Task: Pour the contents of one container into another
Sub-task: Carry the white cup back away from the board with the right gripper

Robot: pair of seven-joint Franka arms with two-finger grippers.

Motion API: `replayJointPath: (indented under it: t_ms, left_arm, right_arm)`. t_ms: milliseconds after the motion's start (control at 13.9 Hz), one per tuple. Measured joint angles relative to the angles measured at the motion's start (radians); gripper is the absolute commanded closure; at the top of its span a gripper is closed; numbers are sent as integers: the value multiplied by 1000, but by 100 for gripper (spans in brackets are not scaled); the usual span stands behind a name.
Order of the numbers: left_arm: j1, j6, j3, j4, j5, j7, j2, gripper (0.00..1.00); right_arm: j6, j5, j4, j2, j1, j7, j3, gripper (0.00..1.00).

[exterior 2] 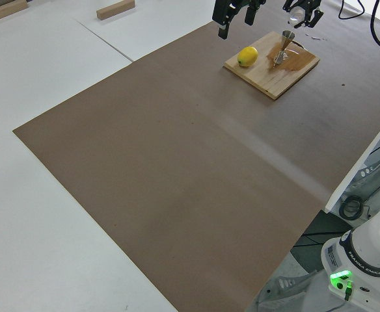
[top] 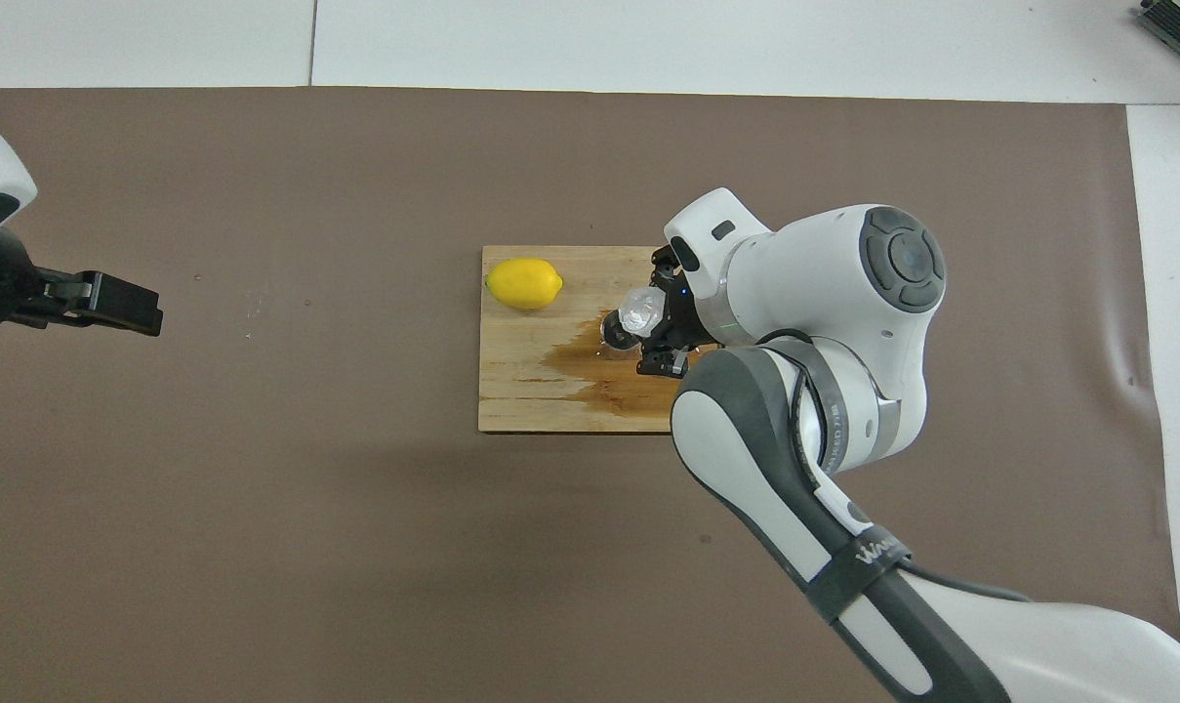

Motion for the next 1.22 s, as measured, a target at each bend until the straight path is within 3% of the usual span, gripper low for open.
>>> replayJointPath:
  t_ms: [288,1008,1224]
  left_arm:
    - [0,0,0,0,0,0,0,0]
    - [0,0,0,0,0,0,0,0]
    - [0,0,0,0,0,0,0,0]
  right_arm:
    - [2,167,1,-2,-51,-167,-2,100]
    - [-27,350,-19,-5,-196,-478,-3,100]
    - [-39,467,-65,-19,-248,-618,-3,100]
